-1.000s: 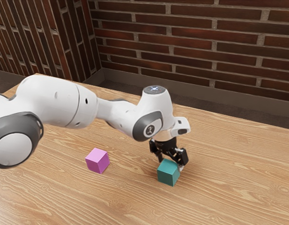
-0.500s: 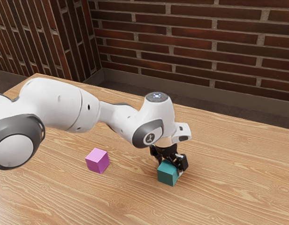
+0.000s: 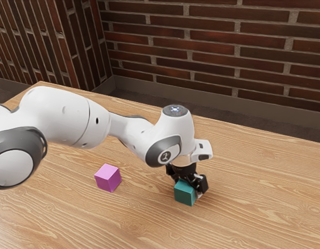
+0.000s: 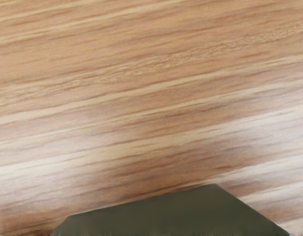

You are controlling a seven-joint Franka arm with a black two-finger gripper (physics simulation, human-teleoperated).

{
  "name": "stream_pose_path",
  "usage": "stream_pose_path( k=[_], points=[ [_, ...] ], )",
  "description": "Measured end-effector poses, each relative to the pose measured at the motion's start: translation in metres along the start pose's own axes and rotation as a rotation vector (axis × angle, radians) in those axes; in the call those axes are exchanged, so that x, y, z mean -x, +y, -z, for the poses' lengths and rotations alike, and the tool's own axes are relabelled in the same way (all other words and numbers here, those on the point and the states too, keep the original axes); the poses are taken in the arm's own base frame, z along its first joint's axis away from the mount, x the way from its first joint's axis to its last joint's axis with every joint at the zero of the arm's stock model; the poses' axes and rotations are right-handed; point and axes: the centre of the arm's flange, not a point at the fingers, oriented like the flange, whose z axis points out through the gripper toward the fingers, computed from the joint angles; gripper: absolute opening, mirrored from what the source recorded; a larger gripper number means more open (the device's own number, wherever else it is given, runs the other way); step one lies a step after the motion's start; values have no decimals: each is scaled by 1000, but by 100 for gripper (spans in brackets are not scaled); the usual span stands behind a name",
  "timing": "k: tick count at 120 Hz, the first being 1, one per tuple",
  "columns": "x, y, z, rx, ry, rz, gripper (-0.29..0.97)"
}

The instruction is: Pick up the blue block with one arm, and put the blue block on the pink block with one arm

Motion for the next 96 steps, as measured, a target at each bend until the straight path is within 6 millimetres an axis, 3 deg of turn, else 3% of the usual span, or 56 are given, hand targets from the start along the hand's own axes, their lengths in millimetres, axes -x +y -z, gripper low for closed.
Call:
stream_pose_path(
  k=[28, 62, 96],
  points=[
    [1, 1, 0, -13, 1, -11, 67],
    [1, 1, -2, -22, 1, -18, 54],
    [1, -1, -1, -31, 5, -18, 52]
  ],
)
